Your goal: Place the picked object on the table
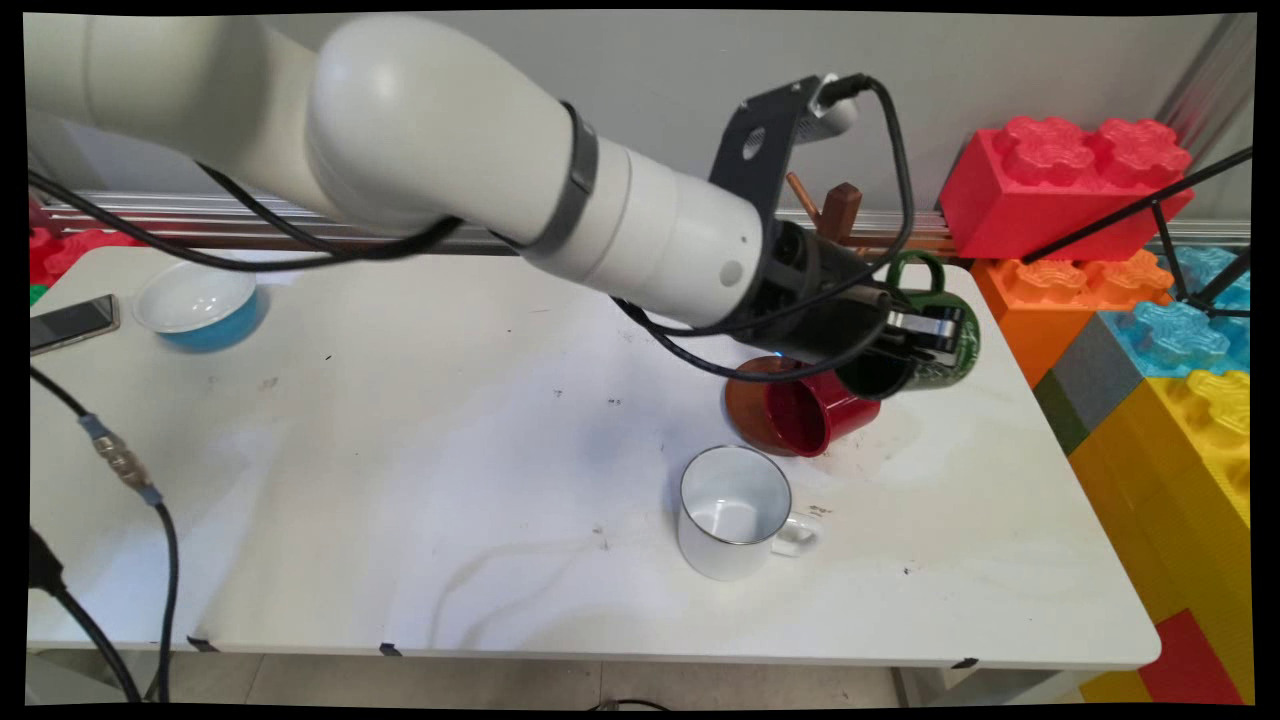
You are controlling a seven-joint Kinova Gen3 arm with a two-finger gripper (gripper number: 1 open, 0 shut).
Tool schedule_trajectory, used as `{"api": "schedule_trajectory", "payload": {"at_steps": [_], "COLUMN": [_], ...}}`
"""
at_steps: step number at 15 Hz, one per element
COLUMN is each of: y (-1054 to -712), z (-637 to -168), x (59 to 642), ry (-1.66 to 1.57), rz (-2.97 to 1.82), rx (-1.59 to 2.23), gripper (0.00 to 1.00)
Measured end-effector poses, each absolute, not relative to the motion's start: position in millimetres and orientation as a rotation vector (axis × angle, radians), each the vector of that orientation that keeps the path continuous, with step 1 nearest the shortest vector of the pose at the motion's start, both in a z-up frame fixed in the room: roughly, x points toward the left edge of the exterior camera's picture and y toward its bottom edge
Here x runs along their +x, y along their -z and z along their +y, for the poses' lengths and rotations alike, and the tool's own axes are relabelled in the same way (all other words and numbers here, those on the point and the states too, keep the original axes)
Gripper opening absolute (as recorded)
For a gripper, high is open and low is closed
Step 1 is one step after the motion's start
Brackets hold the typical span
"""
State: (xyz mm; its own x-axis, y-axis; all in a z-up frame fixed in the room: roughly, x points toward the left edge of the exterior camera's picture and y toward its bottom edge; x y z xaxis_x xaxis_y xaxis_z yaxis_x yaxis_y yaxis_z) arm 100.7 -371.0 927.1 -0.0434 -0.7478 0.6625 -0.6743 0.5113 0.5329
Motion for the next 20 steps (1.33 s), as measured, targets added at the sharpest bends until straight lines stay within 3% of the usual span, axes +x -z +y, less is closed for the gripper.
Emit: {"api": "schedule_trajectory", "payload": {"at_steps": [20], "y": [-1006.9], "z": [-366.9], "x": [149.8], "ry": [-0.107], "rz": [-2.306], "rx": [0.880], "gripper": [0.00]}}
